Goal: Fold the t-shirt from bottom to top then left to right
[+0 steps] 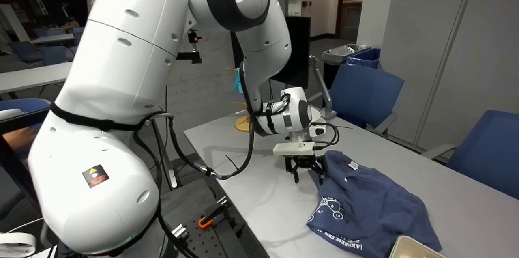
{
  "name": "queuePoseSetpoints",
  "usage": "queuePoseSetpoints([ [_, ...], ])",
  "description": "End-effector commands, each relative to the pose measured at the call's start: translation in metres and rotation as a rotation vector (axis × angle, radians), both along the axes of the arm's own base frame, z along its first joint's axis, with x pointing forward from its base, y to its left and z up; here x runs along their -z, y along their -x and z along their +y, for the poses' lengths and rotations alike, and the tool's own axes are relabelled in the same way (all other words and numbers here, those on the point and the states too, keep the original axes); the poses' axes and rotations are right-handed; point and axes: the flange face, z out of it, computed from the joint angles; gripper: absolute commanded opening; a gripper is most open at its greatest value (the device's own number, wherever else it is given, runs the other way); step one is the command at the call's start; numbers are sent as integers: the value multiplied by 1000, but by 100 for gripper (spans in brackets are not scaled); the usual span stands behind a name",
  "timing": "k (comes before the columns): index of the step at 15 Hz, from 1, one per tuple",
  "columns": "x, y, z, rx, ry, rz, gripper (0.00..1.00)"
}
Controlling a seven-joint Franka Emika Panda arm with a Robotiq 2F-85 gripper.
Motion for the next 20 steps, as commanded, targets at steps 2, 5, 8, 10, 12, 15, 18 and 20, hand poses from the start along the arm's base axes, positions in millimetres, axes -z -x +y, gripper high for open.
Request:
queuePoseSetpoints([
  [2, 13, -26, 8, -169, 101, -44, 96],
  [5, 16, -39, 8, -217, 123, -66, 92],
  [8, 21, -45, 11, -235, 129, -76, 77],
  [10, 26, -45, 13, -245, 131, -75, 67],
  [12, 26, -44, 17, -249, 126, -73, 58],
  [15, 26, -45, 19, -252, 127, -75, 44],
  [18, 25, -45, 21, -254, 125, -77, 20],
  [20, 24, -47, 22, -249, 119, -74, 4],
])
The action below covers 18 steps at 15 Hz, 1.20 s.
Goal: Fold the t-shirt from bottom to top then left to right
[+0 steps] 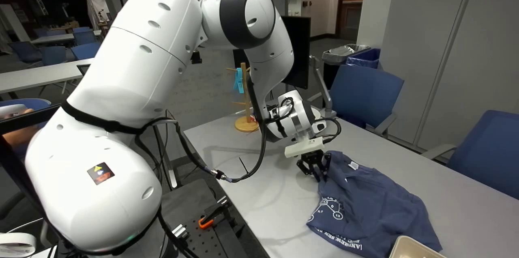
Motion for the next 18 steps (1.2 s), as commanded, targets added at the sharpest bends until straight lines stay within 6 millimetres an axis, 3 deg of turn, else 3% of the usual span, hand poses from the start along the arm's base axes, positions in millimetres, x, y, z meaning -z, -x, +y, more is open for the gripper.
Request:
queuePoseSetpoints([
  [1, 1, -8, 4, -14, 5, -13, 0],
  [6, -16, -18, -2, -5, 10, -38, 1],
  [10, -41, -31, -25, 19, 53, -66, 1],
  [18, -131, -68, -94, 166, 189, -182, 1],
])
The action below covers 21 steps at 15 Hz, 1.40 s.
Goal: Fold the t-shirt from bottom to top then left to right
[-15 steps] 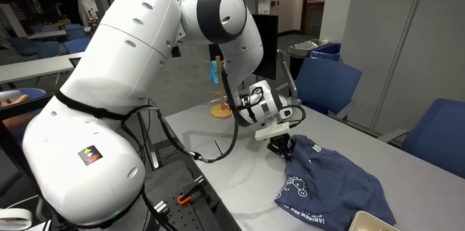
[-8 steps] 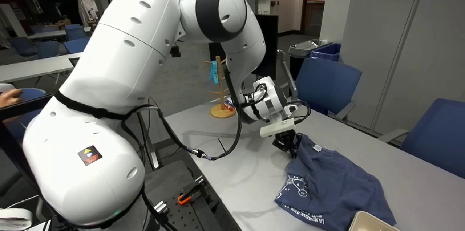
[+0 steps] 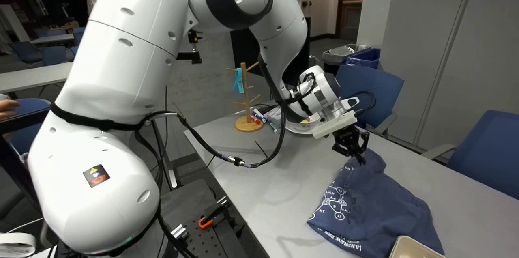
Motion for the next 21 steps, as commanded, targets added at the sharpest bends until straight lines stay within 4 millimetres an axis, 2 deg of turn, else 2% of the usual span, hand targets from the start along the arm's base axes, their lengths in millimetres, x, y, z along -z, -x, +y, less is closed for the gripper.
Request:
queuePoseSetpoints([
  [1, -35, -10, -22, 57, 66, -71, 1],
  [4, -49, -13, -30, 116, 94, -132, 1],
  [5, -50, -11, -30, 148, 92, -132, 29],
  [6, -51, -10, -31, 173, 92, -137, 30],
  [7, -50, -9, -30, 193, 92, -142, 35],
  [12, -49, -9, -26, 248, 83, -195, 75],
  [15, -46, -6, -23, 275, 36, -164, 97],
  [17, -44, -2, -18, 311, -35, -114, 100],
  [18, -52, 13, -39, 324, -56, -103, 100],
  [21, -81, 24, -50, 383, -159, -24, 100],
])
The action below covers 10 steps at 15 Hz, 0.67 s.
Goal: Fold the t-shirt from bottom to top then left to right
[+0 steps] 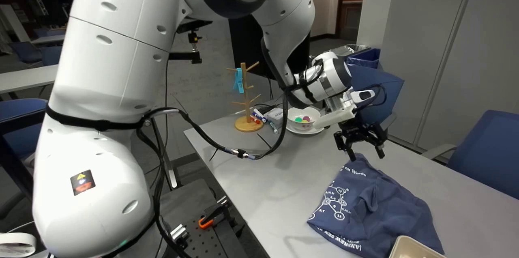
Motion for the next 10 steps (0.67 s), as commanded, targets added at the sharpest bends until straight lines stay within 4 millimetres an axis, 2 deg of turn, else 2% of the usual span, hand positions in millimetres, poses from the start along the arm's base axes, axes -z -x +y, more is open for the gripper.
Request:
queuePoseSetpoints([
  [1, -51, 23, -22, 47, -142, 60, 100],
  [4, -102, 35, -31, 87, -278, 69, 100],
  [6, -135, 43, -28, 114, -355, 46, 100],
  [10, -180, 54, -20, 145, -470, -2, 100],
])
